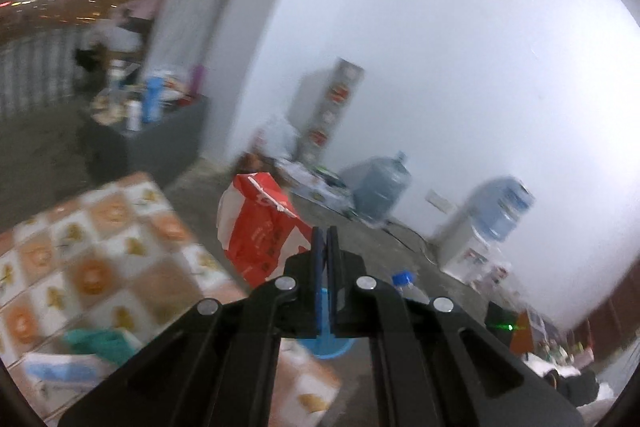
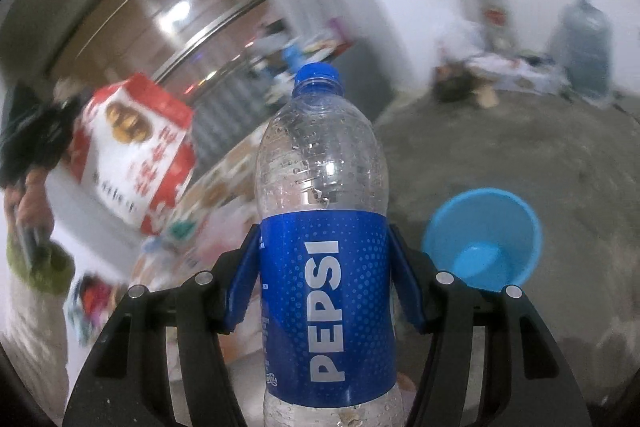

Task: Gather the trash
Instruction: 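Carry bag and bottle over the blue wastebasket and open both tools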

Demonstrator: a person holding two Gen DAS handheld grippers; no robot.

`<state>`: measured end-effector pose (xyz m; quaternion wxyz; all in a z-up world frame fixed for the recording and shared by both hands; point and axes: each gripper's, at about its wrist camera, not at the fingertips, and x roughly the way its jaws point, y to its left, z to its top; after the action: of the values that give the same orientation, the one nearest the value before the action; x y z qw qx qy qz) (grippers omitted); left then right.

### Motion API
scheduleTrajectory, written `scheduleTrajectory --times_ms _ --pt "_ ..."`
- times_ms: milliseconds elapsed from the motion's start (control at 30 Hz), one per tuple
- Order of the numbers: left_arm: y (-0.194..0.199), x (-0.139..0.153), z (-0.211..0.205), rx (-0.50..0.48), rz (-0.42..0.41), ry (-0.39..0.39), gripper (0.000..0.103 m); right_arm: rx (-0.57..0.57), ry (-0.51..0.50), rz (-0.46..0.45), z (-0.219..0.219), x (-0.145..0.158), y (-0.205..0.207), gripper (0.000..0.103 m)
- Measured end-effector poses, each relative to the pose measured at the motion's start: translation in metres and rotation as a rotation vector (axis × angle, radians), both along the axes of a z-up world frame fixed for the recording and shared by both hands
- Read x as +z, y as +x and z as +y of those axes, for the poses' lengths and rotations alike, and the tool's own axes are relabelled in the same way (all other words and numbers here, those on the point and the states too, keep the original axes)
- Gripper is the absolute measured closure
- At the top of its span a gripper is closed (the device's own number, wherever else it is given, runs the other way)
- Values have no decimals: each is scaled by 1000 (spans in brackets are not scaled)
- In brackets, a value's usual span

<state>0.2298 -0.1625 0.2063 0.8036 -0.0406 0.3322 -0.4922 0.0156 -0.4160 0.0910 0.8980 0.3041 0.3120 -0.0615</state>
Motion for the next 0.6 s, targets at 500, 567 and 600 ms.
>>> scheduleTrajectory --times_ms 500,567,600 --pt "-6 -191 -309 -233 177 411 101 -272 433 121 -148 -144 4 46" --pt "1 -216 -336 -227 166 461 100 -270 482 152 -159 -168 21 46" --pt "1 -227 -346 -228 159 483 99 -267 500 163 -160 -177 30 45"
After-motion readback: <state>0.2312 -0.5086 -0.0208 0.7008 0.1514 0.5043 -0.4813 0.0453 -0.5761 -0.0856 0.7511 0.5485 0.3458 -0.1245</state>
